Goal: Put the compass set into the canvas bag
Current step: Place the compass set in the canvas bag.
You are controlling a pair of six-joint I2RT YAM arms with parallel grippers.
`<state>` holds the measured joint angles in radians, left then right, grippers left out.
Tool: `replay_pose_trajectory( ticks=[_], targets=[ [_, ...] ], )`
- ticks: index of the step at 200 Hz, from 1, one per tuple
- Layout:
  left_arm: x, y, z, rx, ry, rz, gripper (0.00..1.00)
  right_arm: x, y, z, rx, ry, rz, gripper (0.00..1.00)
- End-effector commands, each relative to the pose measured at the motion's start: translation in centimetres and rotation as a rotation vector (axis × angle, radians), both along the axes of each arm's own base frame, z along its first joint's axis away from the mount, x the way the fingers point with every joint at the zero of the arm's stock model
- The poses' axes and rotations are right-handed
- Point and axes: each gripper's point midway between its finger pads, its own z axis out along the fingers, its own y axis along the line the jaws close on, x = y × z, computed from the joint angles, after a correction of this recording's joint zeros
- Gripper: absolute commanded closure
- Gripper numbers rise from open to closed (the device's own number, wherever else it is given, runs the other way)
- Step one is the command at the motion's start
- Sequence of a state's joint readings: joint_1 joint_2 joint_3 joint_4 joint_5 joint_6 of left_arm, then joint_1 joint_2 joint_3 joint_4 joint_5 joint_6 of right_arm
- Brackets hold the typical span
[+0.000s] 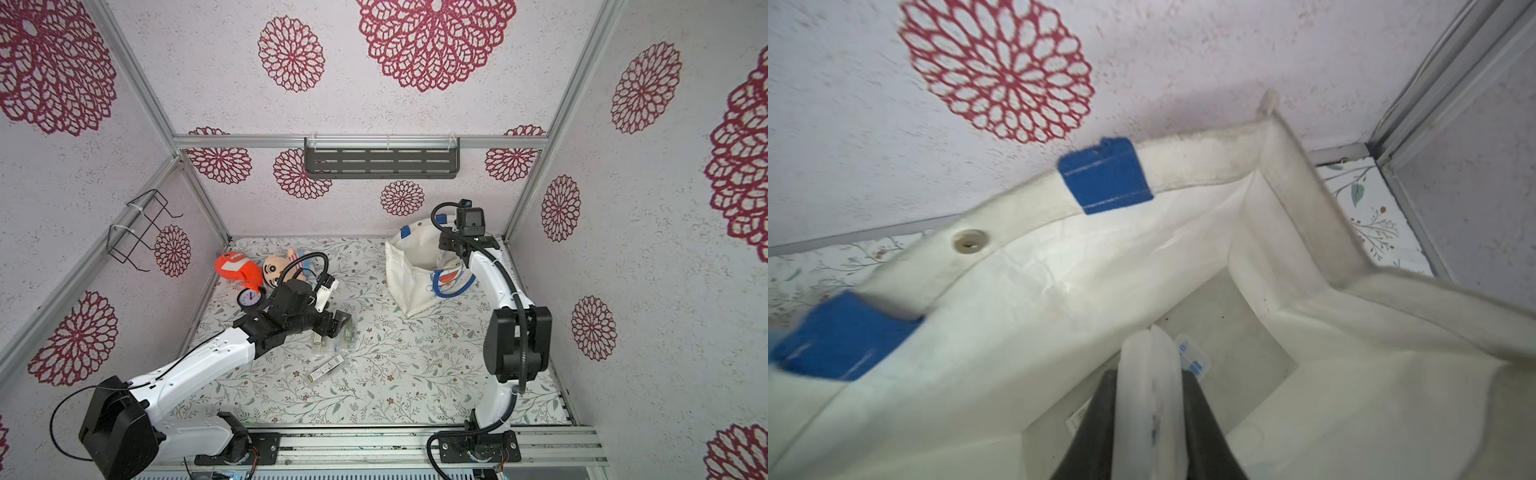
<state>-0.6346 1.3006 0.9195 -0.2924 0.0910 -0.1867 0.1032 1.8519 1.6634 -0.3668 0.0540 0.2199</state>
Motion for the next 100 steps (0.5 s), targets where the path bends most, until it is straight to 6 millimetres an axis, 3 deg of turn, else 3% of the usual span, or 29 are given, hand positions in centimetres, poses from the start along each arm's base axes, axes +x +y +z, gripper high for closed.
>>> replay_pose_trajectory(
  ticks=[1,54,100],
  targets=[
    [0.4,0.0,0.5,0.014,-0.021,-0.007,0.15,0.5,-1.4,0.9,-0.081,-0.012,-0.047,1.00],
    [0.2,0.1,-0.6,-0.003,0.017,0.024,0.16,-0.1,-2.2,-3.9,-0.128,0.101,-0.070,1.00],
    [0.3,0.6,-0.6,0.019,0.003,0.033,0.16,-0.2,-2.4,-5.9,-0.141,0.175,-0.083,0.97]
  ],
)
